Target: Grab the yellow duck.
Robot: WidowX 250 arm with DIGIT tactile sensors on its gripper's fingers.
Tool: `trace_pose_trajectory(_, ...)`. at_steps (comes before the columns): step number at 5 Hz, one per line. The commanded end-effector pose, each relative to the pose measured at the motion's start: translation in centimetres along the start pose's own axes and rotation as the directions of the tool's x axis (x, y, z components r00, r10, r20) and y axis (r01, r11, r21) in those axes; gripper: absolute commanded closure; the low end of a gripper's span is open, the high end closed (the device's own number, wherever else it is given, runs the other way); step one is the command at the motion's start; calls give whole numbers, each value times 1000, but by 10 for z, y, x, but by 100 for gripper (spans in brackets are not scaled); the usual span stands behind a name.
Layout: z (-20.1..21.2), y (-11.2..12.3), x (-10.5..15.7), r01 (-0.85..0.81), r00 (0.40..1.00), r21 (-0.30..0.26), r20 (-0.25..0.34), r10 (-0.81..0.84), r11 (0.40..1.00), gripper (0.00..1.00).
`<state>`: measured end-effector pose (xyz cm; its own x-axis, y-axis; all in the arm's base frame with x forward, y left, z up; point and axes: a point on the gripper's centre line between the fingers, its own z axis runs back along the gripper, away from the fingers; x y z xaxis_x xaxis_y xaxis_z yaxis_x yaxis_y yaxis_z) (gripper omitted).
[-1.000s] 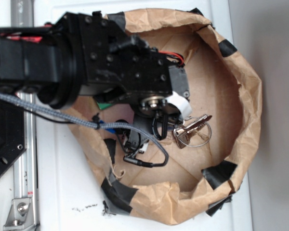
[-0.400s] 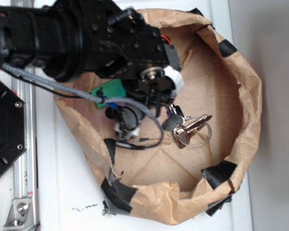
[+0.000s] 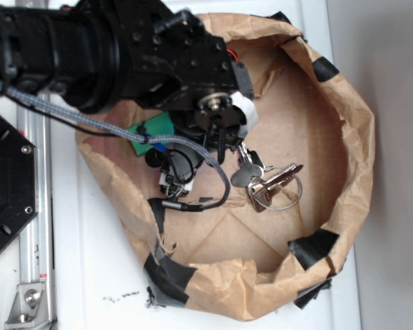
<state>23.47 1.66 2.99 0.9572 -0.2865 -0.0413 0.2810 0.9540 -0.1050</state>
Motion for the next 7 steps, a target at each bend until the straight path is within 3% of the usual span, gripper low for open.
trace_pose_trajectory(1, 23, -1, 4, -13, 997, 0, 76, 13, 1000, 0)
trace_pose_trajectory(3, 48, 18, 9, -76, 985, -9, 154, 77, 997, 0)
trace_pose_trajectory(5, 48, 29, 23, -96, 981, 29, 173, 90, 995, 0)
trace_pose_trajectory(6, 46, 39, 33, -106, 978, 29, 185, 99, 994, 0)
trace_pose_trajectory(7, 38, 33, 41, -86, 983, 10, 166, 83, 996, 0)
